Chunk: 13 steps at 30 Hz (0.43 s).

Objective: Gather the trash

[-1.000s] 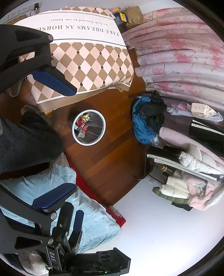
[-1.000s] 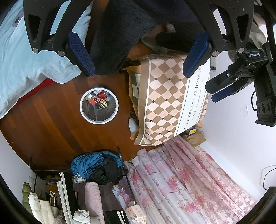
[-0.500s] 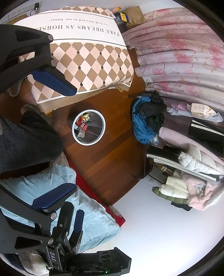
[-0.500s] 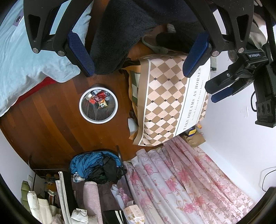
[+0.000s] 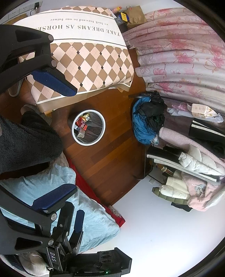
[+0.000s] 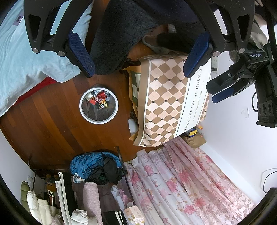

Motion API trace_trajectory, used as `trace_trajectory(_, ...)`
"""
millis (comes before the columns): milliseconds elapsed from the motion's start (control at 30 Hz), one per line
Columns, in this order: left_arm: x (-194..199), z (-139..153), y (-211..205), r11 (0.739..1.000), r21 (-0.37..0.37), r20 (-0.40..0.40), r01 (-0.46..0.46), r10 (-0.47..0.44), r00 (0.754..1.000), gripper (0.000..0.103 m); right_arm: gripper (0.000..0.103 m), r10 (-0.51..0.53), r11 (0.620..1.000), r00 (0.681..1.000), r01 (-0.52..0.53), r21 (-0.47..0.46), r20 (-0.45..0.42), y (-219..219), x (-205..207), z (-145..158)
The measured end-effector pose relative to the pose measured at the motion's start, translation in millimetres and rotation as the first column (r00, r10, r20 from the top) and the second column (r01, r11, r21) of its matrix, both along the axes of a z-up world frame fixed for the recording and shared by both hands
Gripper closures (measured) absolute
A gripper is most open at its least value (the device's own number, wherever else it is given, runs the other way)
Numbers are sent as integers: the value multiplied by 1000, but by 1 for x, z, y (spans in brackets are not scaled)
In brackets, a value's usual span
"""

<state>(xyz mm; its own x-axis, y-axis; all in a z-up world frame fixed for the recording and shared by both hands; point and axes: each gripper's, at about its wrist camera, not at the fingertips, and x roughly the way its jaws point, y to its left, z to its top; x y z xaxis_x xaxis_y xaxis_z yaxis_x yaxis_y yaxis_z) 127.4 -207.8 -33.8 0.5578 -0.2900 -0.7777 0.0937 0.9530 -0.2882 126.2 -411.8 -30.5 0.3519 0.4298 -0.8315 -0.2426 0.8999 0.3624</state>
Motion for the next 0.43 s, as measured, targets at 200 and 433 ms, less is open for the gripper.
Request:
trace_trajectory(200,0,0,0,1000,2,-1,0,0,1000,0,0,1,1000,1000,-1,-1,0,1,0,1)
trace_trajectory(433,0,1,0,1000,-15,3,-1,1,1000,0,0,5,1000,1000,-5,3,-6,2,-2,1)
